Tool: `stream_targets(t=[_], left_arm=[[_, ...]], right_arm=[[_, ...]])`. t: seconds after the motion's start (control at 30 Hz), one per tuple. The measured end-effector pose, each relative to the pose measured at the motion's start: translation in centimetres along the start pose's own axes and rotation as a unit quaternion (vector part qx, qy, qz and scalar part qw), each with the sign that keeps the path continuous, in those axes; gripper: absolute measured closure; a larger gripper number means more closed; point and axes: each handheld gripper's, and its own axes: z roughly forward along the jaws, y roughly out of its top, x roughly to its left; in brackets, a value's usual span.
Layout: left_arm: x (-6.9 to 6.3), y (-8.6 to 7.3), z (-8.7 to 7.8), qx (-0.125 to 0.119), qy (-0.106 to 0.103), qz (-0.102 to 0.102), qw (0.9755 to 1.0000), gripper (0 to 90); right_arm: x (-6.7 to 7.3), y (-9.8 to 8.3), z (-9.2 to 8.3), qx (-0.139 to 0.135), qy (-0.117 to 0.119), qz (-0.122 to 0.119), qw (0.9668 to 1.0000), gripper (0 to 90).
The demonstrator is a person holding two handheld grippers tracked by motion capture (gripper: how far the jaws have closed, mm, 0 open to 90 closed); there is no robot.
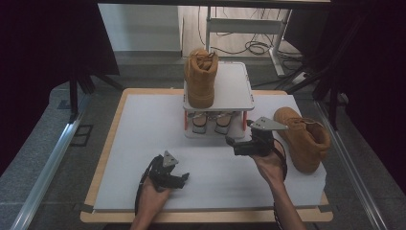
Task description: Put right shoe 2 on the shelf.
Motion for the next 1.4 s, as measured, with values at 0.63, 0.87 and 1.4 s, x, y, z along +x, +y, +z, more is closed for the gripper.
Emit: stream_targets(t=[0.63, 0.87, 1.4], left_arm=[[0.0, 0.0, 0.0, 0.0, -0.001, -0.001, 1.0, 14.3], [0.0, 0.0, 0.0, 0.0, -0.001, -0.002, 1.0, 14.3], [0.0, 0.0, 0.0, 0.001, -0.001, -0.002, 1.0, 14.3]], right_arm=[[-0.9, -2.6, -2.7, -0.002, -0.044, 0.025, 0.9987, 0.0], [-1.3, -3.6, -4.1, -0.001, -0.062, 0.028, 0.9977, 0.0], [-3.3, -7.7, -8.1, -0.017, -0.117, 0.048, 0.9918, 2.6]])
